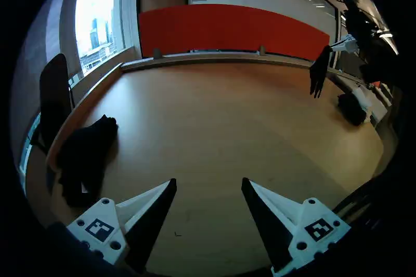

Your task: Fold towel

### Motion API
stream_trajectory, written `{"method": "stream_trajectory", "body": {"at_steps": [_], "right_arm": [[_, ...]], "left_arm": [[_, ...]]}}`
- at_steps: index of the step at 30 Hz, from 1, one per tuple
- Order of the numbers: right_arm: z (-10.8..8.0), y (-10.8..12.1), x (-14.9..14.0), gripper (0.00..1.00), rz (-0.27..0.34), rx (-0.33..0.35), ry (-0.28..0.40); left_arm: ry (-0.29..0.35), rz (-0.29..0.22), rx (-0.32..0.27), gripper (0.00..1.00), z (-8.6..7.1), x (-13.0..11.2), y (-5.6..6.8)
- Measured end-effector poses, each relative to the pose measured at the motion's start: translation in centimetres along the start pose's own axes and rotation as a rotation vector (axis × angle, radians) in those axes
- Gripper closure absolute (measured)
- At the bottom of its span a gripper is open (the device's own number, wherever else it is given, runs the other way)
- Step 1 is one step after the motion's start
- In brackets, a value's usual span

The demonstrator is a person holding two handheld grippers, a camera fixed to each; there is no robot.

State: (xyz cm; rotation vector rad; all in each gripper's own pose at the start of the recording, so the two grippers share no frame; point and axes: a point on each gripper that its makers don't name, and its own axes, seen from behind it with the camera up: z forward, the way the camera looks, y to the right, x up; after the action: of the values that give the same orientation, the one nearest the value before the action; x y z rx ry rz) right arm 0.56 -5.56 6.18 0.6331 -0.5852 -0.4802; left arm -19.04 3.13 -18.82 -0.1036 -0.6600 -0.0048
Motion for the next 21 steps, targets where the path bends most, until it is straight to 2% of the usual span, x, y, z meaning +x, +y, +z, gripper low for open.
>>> {"method": "stream_trajectory", "body": {"at_steps": [21], "right_arm": [[-4.5, 8.8, -5.8, 0.95, 0.052, -0.104, -0.084]], "left_arm": [[-0.014, 0.02, -0.002, 0.07, 0.2, 0.5, 0.7]]}}
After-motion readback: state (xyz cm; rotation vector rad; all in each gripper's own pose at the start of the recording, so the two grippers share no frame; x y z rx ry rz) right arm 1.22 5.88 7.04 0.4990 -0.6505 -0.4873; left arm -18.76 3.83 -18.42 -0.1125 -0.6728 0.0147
